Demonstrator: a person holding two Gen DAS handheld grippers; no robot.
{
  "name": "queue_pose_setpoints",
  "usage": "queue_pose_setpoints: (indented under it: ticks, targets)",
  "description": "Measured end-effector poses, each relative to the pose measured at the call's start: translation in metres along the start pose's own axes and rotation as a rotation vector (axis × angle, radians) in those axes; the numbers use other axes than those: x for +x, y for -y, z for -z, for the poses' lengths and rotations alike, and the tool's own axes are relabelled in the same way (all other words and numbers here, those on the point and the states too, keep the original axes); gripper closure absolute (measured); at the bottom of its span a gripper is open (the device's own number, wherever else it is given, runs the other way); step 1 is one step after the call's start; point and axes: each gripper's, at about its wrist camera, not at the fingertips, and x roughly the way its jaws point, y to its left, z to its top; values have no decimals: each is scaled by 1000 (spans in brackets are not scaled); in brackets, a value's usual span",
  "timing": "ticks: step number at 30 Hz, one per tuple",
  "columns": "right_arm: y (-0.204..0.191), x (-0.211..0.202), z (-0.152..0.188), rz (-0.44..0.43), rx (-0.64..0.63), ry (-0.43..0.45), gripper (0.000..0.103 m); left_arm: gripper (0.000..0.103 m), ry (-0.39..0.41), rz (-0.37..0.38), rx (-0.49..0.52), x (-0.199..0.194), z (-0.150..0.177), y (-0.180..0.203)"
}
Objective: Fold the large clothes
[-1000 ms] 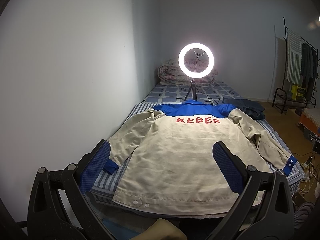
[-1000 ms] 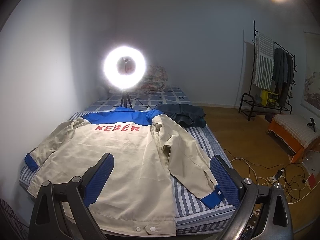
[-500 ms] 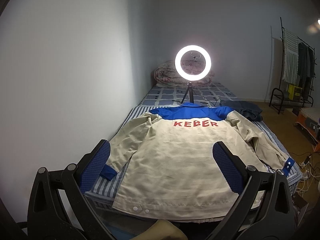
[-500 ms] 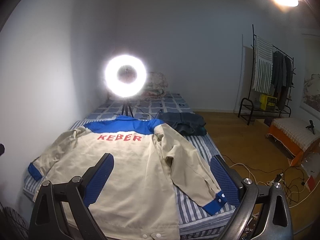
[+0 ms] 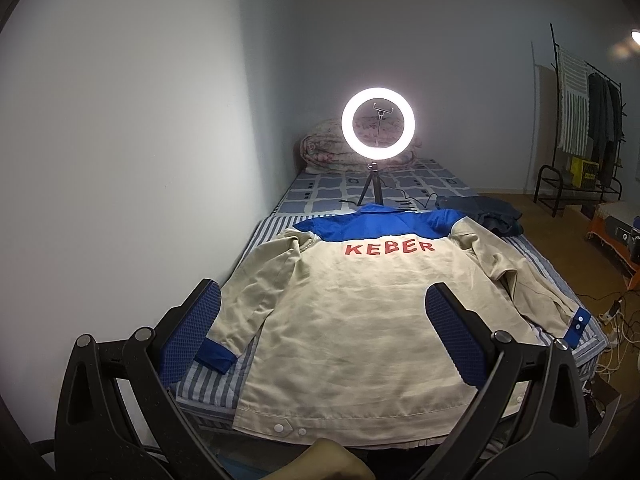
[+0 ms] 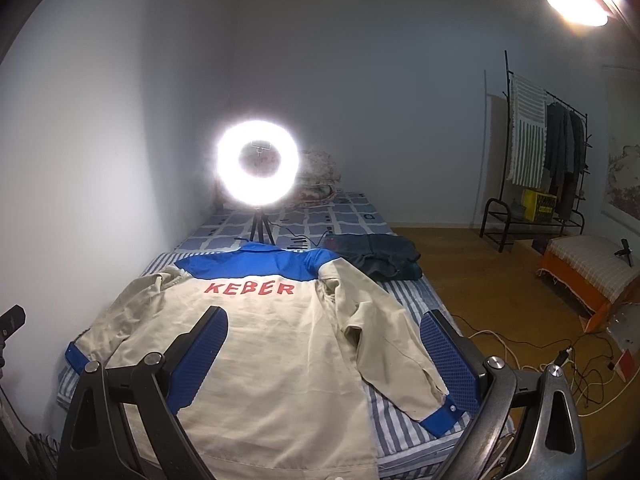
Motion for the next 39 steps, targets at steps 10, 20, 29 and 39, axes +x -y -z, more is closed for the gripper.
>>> queue_pose_setpoints:
  ticks: [10, 20, 29, 39]
  targets:
    - [-26, 9, -11, -66, -44, -4, 5, 0, -20, -54, -14, 0, 4, -13]
    - [-37, 27, -10, -115, -46, -26, 5, 0, -24, -107, -5, -4, 3, -18]
    - [-32, 48, -14, -149, -8, -49, 5, 0, -27, -115, -8, -1, 3, -19]
    - [-46, 56, -16, -224, -51, -45, 6, 0, -44, -133, -23, 2, 6, -22]
